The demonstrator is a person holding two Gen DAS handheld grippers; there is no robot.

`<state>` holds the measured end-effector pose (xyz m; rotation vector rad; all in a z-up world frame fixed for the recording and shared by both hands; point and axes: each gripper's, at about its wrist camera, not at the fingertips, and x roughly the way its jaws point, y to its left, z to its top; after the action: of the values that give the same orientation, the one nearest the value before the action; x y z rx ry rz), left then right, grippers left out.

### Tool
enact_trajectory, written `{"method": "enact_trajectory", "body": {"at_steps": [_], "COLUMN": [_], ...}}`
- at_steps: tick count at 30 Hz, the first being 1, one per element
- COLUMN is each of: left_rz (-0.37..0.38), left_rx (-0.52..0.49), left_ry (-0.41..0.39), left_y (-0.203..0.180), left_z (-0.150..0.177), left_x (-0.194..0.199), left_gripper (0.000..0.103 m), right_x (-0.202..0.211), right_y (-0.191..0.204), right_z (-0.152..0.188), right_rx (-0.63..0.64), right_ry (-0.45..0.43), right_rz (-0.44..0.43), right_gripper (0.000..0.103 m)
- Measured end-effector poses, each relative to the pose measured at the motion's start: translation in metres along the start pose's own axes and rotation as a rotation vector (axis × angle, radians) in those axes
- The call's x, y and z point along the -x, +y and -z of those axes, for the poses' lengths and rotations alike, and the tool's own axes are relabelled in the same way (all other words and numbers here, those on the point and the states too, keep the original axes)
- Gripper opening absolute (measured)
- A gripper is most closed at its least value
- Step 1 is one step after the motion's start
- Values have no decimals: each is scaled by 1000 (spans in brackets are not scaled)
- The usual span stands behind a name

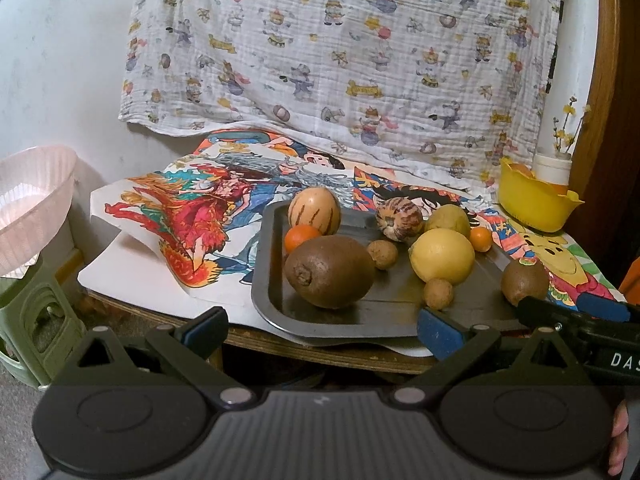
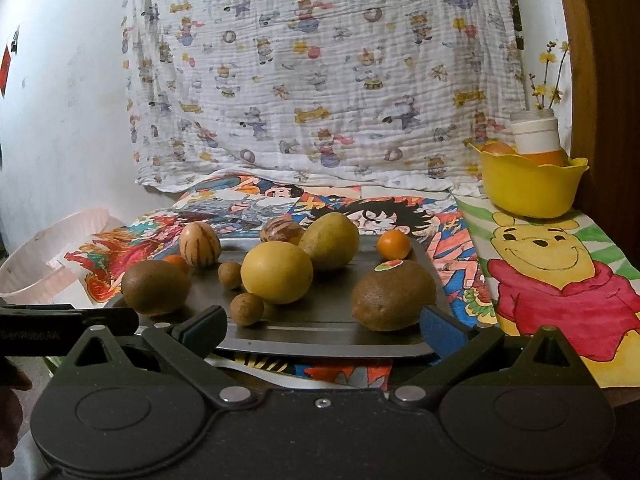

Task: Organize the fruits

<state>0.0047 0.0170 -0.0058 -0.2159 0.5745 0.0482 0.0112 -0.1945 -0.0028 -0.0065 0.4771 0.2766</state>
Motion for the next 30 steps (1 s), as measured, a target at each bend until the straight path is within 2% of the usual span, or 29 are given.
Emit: {"method": "enact_trajectory", "body": {"at_steps": [30], "left_rz": [-8], "left_rx": [8], "left_ry": [3], "left_y": [3], "left_z": [1], "left_x": [0], "left_gripper": [102], "right_x": [-1], "right_y": [-1], "right_z": [0], "right_rx": [5], "right_ry": [13], "right_rz": [6], "right_gripper": [102]}}
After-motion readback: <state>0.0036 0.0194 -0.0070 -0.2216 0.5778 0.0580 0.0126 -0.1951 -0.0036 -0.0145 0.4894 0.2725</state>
